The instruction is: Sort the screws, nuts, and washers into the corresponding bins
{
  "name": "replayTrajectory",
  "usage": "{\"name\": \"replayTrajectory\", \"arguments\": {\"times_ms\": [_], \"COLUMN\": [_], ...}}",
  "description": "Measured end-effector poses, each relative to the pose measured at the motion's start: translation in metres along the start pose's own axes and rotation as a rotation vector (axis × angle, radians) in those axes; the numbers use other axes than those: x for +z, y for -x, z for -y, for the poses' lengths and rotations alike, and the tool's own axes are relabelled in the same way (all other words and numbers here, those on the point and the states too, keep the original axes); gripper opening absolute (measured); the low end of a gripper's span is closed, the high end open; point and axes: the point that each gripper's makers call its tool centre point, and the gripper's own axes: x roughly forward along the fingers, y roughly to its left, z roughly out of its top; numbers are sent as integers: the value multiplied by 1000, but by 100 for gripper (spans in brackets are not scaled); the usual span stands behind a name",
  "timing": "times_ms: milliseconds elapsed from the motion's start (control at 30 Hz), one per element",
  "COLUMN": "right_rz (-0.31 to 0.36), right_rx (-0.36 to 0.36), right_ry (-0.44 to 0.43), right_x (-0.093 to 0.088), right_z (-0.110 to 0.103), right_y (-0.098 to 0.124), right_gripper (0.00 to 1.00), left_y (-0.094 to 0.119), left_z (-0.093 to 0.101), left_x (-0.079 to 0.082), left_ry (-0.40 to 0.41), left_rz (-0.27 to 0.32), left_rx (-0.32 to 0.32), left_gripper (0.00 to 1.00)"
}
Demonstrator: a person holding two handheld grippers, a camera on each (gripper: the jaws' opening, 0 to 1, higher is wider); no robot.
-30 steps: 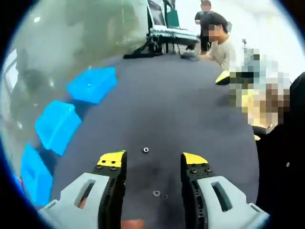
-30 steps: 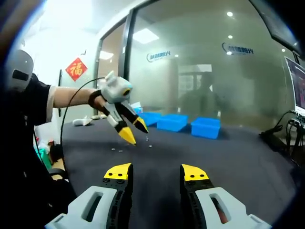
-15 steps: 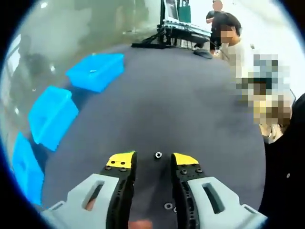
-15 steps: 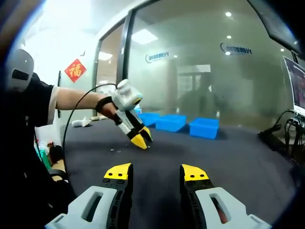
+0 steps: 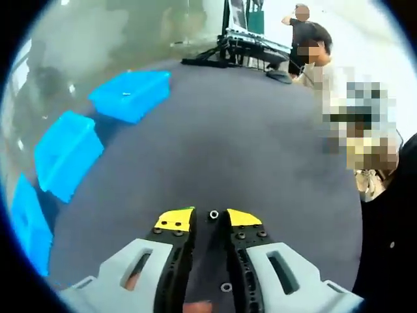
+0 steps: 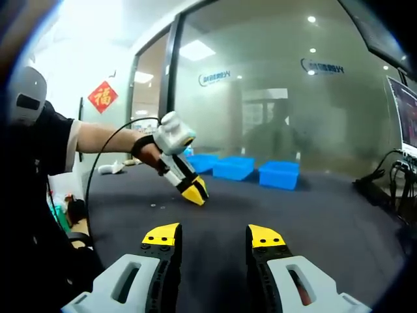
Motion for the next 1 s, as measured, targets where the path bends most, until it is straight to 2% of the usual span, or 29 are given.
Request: {"name": "replayTrajectory", "arguments": {"times_ms": [333, 600, 900, 1000], "right_rz": [3, -2, -3, -3], "right_rx": [2, 5, 7, 10], "right_ry": [-5, -3, -2, 0], "right_x": [0, -1, 0, 0], "right_z": [0, -1, -2, -3], "right_y": [-1, -1, -2, -3], "right_gripper": [36, 36, 36, 36], "left_y": [0, 1, 15, 25], "left_z": [5, 6, 17, 21], "left_x": [-1, -2, -1, 5], "left_ry": [-11, 17, 62, 98], "left_rz": [11, 29, 120, 191], "left_rx": [-11, -27, -39, -58], "left_gripper": [6, 6, 6, 6]}}
